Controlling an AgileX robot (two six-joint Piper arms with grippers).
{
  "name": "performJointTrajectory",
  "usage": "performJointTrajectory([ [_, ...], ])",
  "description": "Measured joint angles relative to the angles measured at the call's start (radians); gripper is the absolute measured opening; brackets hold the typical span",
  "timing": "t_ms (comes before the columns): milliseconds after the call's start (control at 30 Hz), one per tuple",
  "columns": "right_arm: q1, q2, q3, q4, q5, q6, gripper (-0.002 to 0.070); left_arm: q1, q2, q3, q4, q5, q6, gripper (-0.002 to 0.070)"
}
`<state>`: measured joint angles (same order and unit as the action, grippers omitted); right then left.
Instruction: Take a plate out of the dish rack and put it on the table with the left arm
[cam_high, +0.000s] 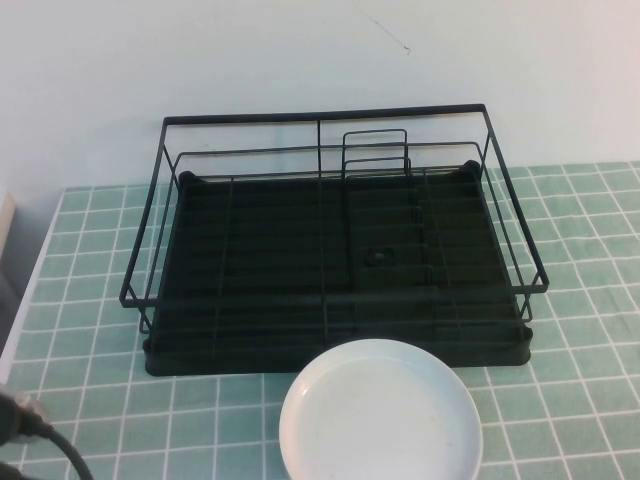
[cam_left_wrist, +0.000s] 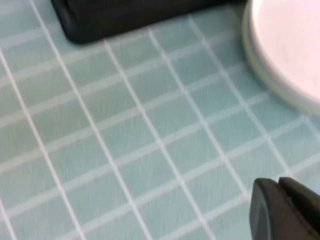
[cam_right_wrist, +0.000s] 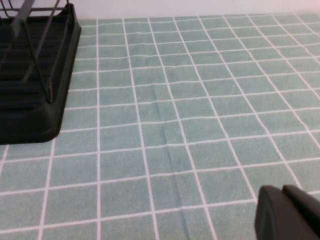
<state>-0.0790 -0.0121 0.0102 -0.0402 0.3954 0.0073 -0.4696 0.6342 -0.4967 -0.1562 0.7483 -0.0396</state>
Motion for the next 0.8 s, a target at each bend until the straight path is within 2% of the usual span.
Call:
performJointTrajectory([
  [167, 0.0, 0.0, 0.0, 0.0, 0.0, 0.0, -0.0002, 0.0, 0.0, 0.0, 0.0, 0.128, 0.0, -0.0001],
  [267, 0.0, 0.0, 0.0, 0.0, 0.0, 0.0, -0.0002, 0.0, 0.0, 0.001, 0.045, 0.187, -0.006, -0.0001],
  [567, 0.0, 0.0, 0.0, 0.0, 0.0, 0.0, -0.0002, 0.0, -0.156, 0.001, 0.092, 0.203, -0.023, -0.0002],
  [667, 0.0, 0.0, 0.0, 0.0, 0.0, 0.0, -0.0002, 0.003, -0.25, 0.015, 0.177, 0.161, 0.001, -0.0002],
  [800, 0.0, 0.0, 0.0, 0.0, 0.0, 0.0, -0.0002, 0.068, -0.363, 0.092, 0.326, -0.026, -0.062, -0.0002],
])
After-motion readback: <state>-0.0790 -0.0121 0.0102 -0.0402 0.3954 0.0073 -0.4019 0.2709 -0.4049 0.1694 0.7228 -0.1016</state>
